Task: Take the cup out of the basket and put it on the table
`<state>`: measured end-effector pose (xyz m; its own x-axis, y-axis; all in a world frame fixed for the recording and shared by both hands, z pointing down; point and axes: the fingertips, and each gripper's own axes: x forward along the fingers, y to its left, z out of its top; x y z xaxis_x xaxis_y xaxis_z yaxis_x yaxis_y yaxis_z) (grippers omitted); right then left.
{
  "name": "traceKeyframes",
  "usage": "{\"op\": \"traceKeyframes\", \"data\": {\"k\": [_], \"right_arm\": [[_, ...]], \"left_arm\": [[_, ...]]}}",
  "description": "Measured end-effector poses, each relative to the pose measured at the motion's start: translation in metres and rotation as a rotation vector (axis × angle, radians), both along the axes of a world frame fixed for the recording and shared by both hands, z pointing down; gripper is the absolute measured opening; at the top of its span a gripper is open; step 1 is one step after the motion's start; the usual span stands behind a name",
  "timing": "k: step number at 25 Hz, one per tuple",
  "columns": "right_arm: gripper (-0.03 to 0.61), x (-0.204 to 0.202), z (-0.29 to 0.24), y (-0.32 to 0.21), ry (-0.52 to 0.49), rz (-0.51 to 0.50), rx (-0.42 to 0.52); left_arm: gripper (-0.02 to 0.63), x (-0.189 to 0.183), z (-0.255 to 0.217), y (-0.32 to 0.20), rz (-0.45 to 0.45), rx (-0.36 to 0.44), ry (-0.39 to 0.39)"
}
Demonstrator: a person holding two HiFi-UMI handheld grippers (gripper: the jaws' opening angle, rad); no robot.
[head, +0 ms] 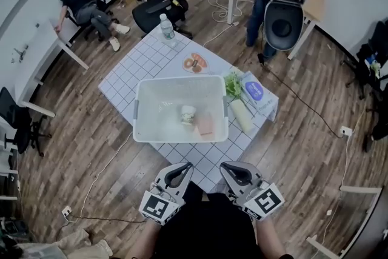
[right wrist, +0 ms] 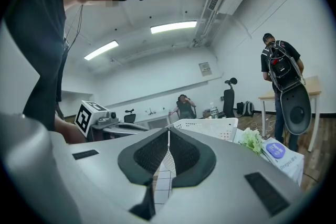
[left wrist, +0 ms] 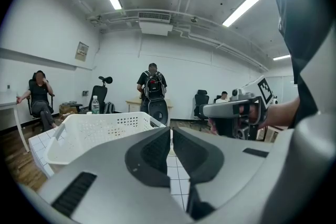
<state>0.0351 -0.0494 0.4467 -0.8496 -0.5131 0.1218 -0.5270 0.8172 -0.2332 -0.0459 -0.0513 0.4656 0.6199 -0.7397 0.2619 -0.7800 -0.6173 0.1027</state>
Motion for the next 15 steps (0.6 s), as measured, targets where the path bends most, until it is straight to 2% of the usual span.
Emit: {"op": "traceKeyframes", "data": {"k": [5, 10, 13, 15], "right_arm": [[0.026, -0.002, 0.002, -0.001, 0.009, 0.031, -0.007], [0.026, -0.004, 0.002, 0.001, 0.018, 0.058, -0.012], [0.026, -0.003, 0.003, 0.000, 0.027, 0.078, -0.018], [0.026, -0.001, 0.003, -0.001, 0.032, 0.095, -0.022]], "left_arm": [[0.018, -0.006, -0.003, -0.017, 0.029, 0.015, -0.023], [0.020, -0.014, -0.001, -0.043, 0.087, 0.030, -0.109], [0.083, -0.018, 0.000, -0.064, 0.122, 0.025, -0.152], [0.100, -0.022, 0.002, -0.081, 0.128, 0.035, -0.188]]}}
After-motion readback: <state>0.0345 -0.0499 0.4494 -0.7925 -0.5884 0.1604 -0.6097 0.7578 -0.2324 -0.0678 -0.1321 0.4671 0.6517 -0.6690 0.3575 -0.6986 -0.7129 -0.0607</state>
